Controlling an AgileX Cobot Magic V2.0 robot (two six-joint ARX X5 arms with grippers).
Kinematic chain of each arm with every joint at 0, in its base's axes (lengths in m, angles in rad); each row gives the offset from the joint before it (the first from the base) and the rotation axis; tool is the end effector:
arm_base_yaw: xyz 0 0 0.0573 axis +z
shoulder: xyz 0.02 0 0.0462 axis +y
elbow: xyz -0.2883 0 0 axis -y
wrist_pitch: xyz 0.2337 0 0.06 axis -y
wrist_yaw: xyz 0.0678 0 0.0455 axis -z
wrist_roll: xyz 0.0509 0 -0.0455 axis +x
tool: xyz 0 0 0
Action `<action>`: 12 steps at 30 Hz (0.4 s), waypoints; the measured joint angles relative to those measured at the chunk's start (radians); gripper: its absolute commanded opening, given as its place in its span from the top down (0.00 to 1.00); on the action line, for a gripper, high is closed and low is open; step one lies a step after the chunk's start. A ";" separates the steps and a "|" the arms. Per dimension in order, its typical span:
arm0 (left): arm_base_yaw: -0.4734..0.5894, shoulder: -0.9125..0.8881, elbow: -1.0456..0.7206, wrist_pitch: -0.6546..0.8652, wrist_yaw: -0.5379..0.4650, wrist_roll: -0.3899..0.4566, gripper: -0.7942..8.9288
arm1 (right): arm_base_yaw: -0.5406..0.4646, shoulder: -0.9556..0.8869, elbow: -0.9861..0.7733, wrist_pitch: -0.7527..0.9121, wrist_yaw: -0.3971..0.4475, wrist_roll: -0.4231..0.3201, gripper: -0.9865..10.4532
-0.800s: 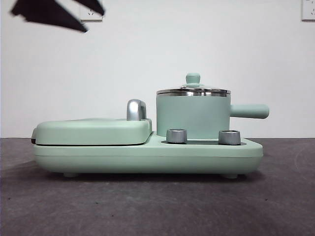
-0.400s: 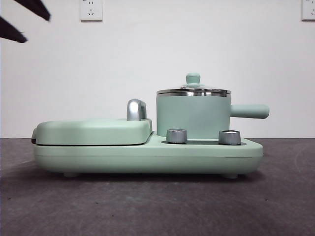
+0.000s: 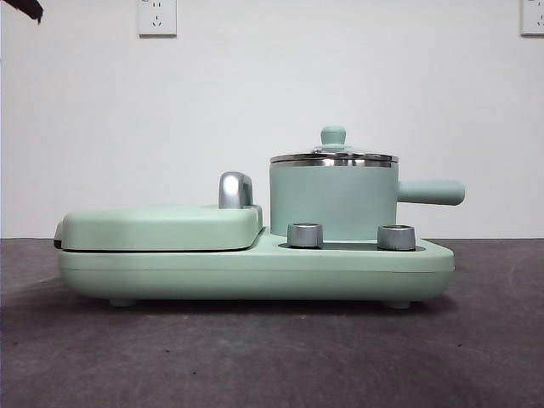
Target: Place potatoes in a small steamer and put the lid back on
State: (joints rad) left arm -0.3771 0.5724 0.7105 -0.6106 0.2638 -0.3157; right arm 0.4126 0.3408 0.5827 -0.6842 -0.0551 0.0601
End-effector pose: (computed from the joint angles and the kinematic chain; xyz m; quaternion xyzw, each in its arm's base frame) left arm 0.0927 -0.0510 0.2980 -0.1320 0.2789 -0.2657 0.9133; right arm 0.0612 0.0298 0.2633 -0.0105 0.2226 0.2195 0.9498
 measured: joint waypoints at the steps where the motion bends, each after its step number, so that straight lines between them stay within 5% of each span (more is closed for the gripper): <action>1: 0.000 -0.003 0.000 0.000 0.000 0.001 0.93 | 0.000 0.000 0.000 0.000 -0.002 0.001 0.93; 12: 0.000 -0.006 0.000 -0.024 0.000 -0.019 0.91 | 0.001 0.000 0.000 0.005 -0.023 0.000 0.90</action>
State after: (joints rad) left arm -0.3771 0.5663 0.7105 -0.6350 0.2642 -0.3344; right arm 0.4133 0.3408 0.5827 -0.6788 -0.0784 0.0597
